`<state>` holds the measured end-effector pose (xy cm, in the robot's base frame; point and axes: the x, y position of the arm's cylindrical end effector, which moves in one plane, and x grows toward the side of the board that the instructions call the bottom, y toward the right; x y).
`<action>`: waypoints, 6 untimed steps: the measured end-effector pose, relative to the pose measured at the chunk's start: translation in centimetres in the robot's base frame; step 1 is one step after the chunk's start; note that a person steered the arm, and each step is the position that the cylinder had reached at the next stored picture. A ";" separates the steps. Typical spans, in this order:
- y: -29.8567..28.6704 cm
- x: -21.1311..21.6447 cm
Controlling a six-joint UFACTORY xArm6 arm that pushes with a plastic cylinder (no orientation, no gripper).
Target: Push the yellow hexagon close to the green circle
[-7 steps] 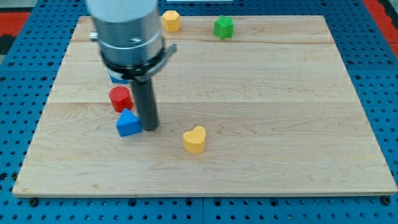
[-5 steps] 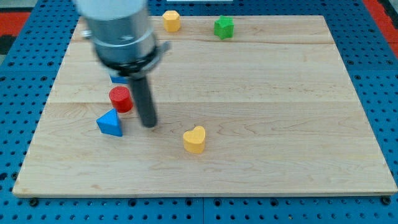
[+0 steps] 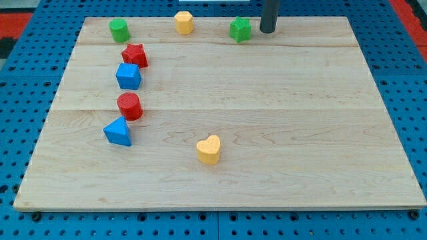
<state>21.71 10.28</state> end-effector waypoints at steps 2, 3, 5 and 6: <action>-3.0 -2.5; -6.0 -2.5; -10.5 -2.5; -11.4 -2.5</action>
<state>19.21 -1.15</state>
